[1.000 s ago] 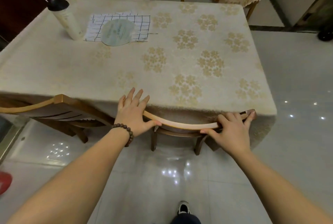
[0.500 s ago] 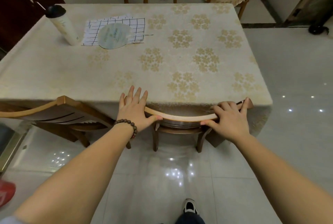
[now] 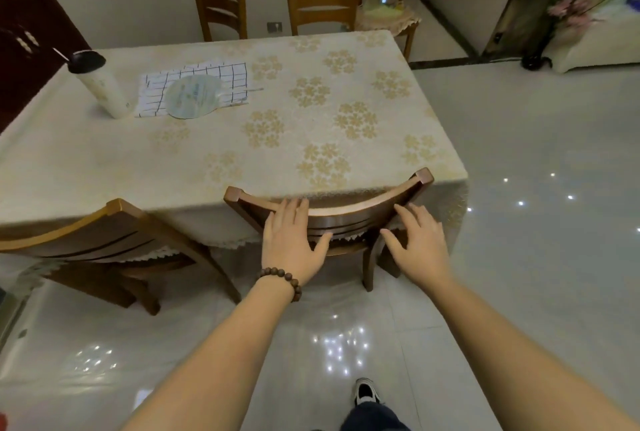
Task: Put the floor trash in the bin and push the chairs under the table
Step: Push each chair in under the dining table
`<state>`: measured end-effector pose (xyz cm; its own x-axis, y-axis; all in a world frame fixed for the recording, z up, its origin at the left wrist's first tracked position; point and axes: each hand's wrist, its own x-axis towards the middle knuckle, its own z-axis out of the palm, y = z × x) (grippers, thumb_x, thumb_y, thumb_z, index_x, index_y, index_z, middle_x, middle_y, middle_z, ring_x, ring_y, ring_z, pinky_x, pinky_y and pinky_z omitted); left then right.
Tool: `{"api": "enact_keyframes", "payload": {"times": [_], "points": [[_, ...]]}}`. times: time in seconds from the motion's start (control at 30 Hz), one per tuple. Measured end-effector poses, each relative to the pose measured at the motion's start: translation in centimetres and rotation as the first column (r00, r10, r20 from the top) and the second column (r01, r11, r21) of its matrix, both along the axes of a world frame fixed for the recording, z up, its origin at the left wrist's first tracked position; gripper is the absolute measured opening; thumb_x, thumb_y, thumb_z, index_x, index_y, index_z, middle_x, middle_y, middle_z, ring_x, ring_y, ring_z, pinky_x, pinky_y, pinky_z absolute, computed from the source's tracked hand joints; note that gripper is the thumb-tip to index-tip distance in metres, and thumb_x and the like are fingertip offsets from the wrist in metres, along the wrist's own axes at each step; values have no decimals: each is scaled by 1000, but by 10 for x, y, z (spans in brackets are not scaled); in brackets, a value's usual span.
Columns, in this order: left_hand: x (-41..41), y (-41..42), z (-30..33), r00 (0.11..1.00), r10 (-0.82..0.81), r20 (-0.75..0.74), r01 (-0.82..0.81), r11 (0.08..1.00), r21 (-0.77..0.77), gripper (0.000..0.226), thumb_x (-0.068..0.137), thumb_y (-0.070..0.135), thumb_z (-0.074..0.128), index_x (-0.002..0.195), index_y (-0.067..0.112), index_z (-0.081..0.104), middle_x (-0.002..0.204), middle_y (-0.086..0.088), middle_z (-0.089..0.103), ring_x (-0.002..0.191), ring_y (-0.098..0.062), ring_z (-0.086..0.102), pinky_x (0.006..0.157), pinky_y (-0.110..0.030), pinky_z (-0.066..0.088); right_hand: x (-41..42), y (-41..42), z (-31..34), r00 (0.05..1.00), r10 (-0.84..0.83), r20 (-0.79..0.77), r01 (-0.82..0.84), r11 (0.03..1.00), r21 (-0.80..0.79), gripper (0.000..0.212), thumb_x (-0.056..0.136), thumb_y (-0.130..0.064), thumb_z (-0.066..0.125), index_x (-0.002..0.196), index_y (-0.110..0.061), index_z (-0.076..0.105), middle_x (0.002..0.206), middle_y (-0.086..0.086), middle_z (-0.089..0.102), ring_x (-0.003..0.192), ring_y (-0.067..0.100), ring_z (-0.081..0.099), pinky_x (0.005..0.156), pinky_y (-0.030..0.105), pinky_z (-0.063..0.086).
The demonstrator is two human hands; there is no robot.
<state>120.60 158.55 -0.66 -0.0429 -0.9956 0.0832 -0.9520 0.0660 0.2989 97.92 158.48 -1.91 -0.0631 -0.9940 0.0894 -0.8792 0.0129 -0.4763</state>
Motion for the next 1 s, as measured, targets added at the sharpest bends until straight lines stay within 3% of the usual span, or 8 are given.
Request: {"api": "enact_keyframes", "payload": {"times": [0.2, 0.53, 0.83, 1.0], "points": [[-60, 22, -24, 989, -142, -40, 146, 982, 117, 77, 91, 61, 36, 153, 20, 14, 160, -2, 16, 147, -20, 5, 118, -38, -1, -33, 57, -23, 991, -124, 46, 118, 986, 120, 54, 92, -45, 50, 140, -22, 40, 149, 8, 35, 139, 26, 25, 114, 49, 23], [-182, 24, -26, 962, -267, -58, 273, 950, 154, 74, 92, 59, 37, 152, 20, 16, 159, -3, 19, 147, -21, 7, 120, -42, 6, -161, 96, -25, 948, -316, 28, 307, 937, 168, 51, 93, -40, 51, 138, -19, 42, 149, 11, 33, 132, 31, 34, 109, 46, 30], [-363, -38, -42, 970, -239, -53, 244, 953, 177, 73, 92, 56, 39, 151, 19, 18, 158, -5, 20, 147, -22, 8, 120, -43, 7, -336, 36, -45, 958, -286, 23, 280, 948, 149, 49, 93, -36, 51, 138, -17, 43, 149, 13, 33, 136, 29, 29, 112, 40, 23], [-464, -82, -33, 985, -165, -42, 170, 969, 181, 72, 92, 55, 40, 151, 18, 20, 158, -7, 21, 147, -23, 10, 119, -41, 9, -443, -15, -31, 972, -234, 3, 232, 965, 118, 48, 92, -35, 54, 136, -16, 45, 147, 14, 35, 135, 31, 31, 112, 47, 25]]}}
